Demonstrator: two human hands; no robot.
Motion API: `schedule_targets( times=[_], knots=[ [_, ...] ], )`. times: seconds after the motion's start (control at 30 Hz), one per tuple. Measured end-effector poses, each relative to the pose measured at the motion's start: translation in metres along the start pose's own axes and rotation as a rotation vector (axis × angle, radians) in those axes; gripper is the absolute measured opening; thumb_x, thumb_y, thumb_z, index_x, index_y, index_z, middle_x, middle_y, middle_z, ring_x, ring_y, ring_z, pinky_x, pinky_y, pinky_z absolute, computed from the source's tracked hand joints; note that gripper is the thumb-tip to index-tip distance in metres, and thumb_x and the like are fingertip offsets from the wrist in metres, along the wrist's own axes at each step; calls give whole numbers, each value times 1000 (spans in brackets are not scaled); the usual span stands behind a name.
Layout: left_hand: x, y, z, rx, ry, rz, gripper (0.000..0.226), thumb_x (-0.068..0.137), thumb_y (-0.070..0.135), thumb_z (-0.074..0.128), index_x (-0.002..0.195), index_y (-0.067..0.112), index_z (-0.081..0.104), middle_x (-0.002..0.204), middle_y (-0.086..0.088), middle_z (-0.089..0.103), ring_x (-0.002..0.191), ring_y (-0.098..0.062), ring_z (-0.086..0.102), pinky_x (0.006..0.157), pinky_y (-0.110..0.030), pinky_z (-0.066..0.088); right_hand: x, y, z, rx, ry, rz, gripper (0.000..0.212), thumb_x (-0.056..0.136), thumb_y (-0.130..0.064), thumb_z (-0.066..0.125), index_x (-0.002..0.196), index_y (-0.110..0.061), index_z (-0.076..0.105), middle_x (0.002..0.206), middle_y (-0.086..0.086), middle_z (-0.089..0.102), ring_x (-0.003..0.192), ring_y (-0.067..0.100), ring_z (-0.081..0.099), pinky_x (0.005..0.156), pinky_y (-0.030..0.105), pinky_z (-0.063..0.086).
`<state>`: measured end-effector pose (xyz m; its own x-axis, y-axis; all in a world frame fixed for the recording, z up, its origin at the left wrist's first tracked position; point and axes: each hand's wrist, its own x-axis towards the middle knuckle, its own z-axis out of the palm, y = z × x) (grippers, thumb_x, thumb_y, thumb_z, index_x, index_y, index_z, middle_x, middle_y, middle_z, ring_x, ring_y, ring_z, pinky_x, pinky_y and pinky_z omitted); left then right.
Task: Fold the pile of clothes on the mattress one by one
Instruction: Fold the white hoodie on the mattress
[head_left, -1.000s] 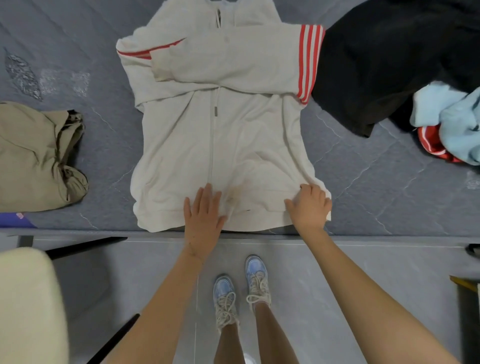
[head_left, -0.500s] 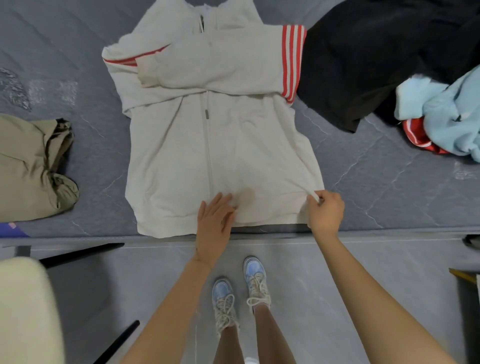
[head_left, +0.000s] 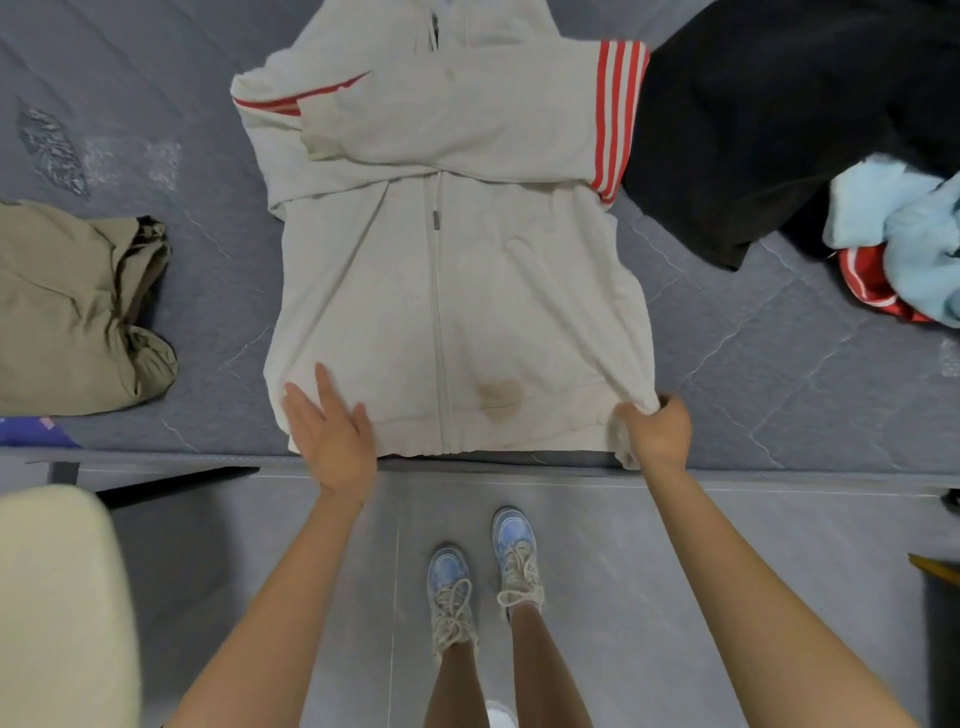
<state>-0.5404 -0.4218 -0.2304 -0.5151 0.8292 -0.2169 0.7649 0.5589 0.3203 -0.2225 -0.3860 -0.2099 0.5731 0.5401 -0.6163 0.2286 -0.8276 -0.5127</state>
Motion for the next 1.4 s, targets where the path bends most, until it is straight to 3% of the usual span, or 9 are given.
schedule_targets(
  times=[0.2,0.3,0.43,0.77,0.93,1.03,1.23,1.37,1.4],
  knots=[
    [19,-12,-10,-233,6,-409,64,97,22,54,146,-5,24,145,-31,34,134,-44,34,110,-51,27,-17,-19,27,37,-83,-29,9,86,-13,64,89,-5,61,89,7,60,93,28,61,80,34,48],
    [21,-18,-18,-257,-13,-475,32,89,14,61,111,-9,56,113,-29,60,107,-41,54,86,-45,45,-29,-33,39,121,-106,-15,18,91,-13,60,107,-4,61,99,5,59,94,20,55,85,30,43],
    [17,10,-40,-506,-56,-424,9,86,7,63,82,1,59,81,-14,61,75,-22,52,61,-27,36,-42,-65,53,246,-183,55,17,94,-7,50,109,-7,58,107,8,60,102,26,57,97,38,45],
    [74,101,-84,-910,-12,-279,5,94,4,54,97,8,53,85,7,56,73,1,52,71,-12,43,-53,-184,66,531,-297,94,15,85,-11,71,90,-21,61,105,8,68,103,28,65,95,44,52],
    [135,117,-96,-1105,-29,-387,33,91,11,63,121,2,54,108,-4,62,91,-15,60,85,-29,52,-41,-242,81,713,-269,168,14,87,-8,67,93,-18,59,103,7,65,99,24,63,93,39,51],
    [180,119,-102,-1247,-47,-496,42,86,12,69,124,5,52,117,-10,63,101,-25,63,89,-41,54,-26,-275,85,749,-170,172,15,85,-11,69,91,-16,57,88,2,65,75,15,63,71,31,52],
    [260,138,-112,-1394,-64,-463,45,88,6,67,130,7,51,122,-8,62,108,-23,63,84,-37,58,-11,-338,108,928,27,114,53,87,-13,68,135,-11,45,98,2,65,66,6,62,56,19,50],
    [303,145,-115,-1419,-53,-457,40,90,4,63,129,7,54,124,-9,61,112,-23,62,77,-27,57,-10,-375,111,1013,90,154,37,98,-9,51,134,-8,46,121,16,61,91,17,69,90,25,49],
    [313,147,-115,-1422,-51,-435,41,91,4,62,131,7,53,126,-9,61,112,-22,62,77,-26,57,-6,-381,110,997,123,148,32,98,-9,50,129,-6,49,113,16,64,88,13,70,84,21,51]
  ],
)
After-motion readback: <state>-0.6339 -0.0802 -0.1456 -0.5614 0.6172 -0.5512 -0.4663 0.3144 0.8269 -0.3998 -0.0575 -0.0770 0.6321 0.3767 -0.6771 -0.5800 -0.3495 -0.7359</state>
